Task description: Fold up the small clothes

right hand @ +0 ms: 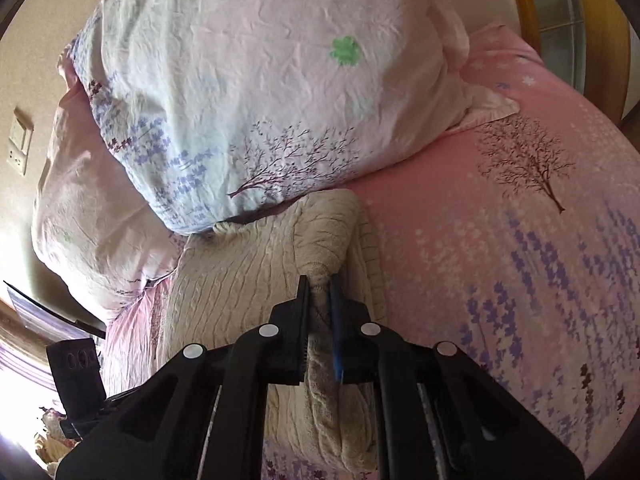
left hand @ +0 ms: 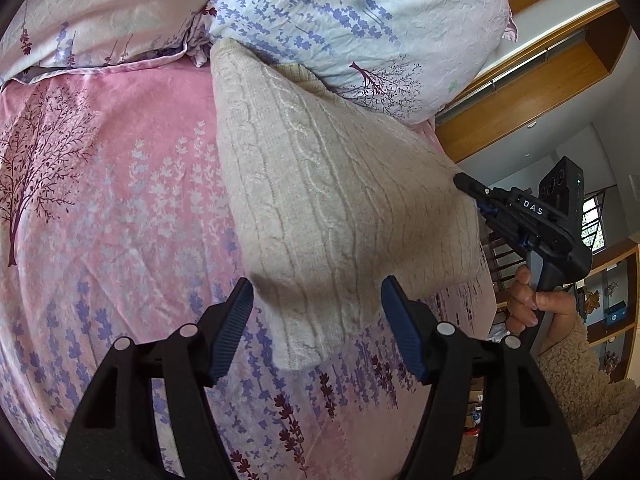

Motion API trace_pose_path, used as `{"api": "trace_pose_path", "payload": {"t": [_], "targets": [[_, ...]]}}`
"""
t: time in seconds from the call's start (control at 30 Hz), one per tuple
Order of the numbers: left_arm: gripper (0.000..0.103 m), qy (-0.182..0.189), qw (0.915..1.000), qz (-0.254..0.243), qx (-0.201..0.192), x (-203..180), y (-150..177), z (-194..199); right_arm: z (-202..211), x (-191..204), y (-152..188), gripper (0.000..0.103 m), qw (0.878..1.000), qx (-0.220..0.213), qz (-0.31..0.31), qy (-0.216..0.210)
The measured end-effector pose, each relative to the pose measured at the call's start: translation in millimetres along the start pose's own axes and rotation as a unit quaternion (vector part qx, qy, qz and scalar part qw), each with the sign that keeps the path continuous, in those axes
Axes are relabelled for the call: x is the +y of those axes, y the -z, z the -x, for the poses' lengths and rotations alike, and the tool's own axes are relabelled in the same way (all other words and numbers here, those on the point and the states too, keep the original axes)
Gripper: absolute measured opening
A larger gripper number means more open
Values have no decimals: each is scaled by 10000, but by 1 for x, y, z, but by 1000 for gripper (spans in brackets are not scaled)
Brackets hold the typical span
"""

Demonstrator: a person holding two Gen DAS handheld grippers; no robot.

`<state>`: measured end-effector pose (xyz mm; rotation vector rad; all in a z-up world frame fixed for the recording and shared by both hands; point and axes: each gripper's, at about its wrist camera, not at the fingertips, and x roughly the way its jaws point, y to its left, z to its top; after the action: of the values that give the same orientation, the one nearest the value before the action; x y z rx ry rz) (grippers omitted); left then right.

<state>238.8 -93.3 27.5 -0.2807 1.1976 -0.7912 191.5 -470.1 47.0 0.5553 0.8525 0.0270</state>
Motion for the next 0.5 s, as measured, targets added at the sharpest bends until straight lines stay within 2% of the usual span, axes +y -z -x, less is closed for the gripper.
{"api": "trace_pose_path", "payload": {"t": [0.1,0.13,0.23,0.27,0.3,0.37,0.5], "targets": [[65,6,10000,-1,49,0,4,-1,-21,-15,8,9,9989,344,-111,306],[65,4,10000,9,64,1,6,0,-29,-20,11,9,9983,481,-222,244],[63,27,9999,39,101,4,9,1,-21,-28,11,12,9971,459,-583,-176],[63,44,9999,53,105,4,10,2,-14,-31,12,20,9959,463,-696,-332],[61,70,9999,71,108,5,10,2,-10,-33,13,33,9951,476,-757,-429],[57,106,9998,120,127,8,11,2,1,-35,19,52,9947,482,-761,-498],[36,209,9992,263,211,14,16,1,11,-34,36,53,9920,713,-783,-682]]}}
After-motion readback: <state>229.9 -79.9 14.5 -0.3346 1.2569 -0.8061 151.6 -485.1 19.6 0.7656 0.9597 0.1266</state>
